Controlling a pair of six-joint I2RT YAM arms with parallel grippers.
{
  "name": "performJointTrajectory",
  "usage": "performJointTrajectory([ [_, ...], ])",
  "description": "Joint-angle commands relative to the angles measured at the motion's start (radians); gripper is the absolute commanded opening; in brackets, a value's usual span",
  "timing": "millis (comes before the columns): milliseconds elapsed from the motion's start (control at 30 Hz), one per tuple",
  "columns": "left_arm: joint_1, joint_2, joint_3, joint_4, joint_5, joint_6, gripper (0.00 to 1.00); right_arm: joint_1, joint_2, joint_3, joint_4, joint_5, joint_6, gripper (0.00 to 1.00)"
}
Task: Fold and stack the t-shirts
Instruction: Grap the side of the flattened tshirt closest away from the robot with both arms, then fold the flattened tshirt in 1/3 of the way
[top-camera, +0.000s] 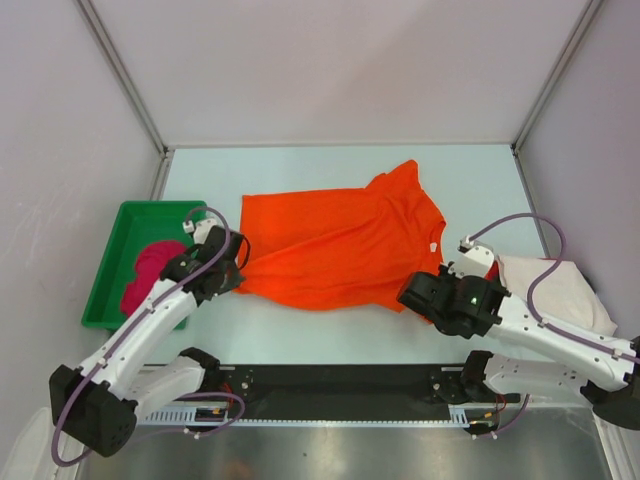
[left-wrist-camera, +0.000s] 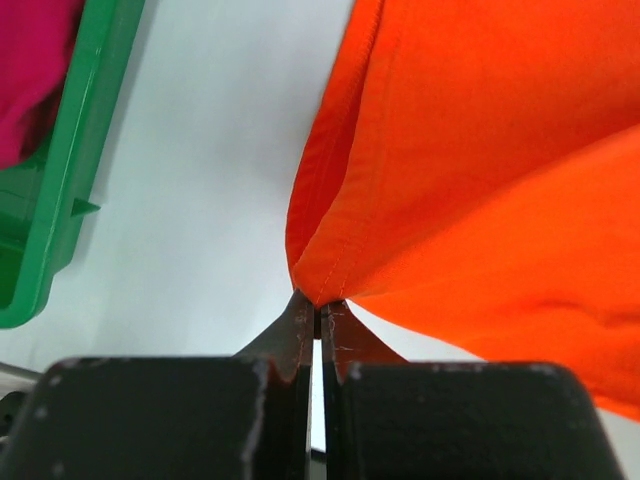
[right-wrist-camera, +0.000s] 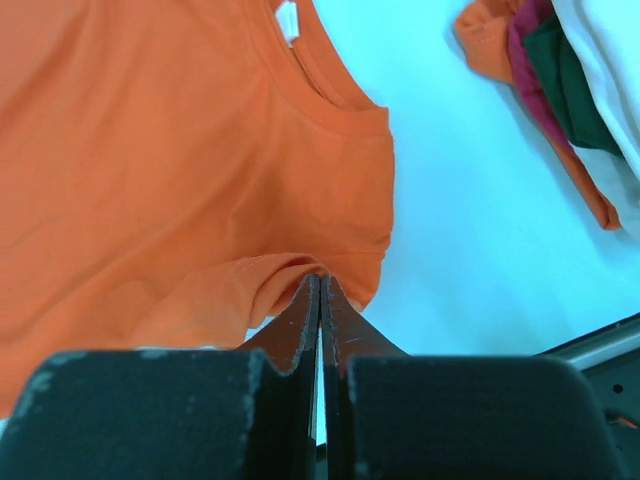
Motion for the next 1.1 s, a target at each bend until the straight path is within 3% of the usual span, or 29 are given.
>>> performJointTrajectory([
  [0, -0.053, -0.060, 0.061, -0.104, -0.093, -0.047, 0.00, 0.028, -0.004, 0.051, -0.122, 0.100, 0.085, 0.00],
  [200, -0.058, -0.110, 0.084, -0.176, -0.107, -0.079, 0.00, 0.061, -0.040, 0.041, -0.223, 0.086, 0.199, 0.00],
  [533, -0.060, -0.100, 0.103, -0.190, -0.120, -0.079, 0.00, 0.079, -0.073, 0.062, -0.228, 0.117, 0.196, 0.00],
  [667, -0.055, -0.040, 0.142, -0.147, -0.171, -0.033, 0.00, 0.049, -0.048, 0.111, -0.184, 0.184, 0.075, 0.00],
  [1067, 0.081, 0.155, 0.213, -0.003, -0.119, 0.091, 0.00, -0.278, -0.096, 0.101, 0.221, 0.079, -0.427, 0.00],
])
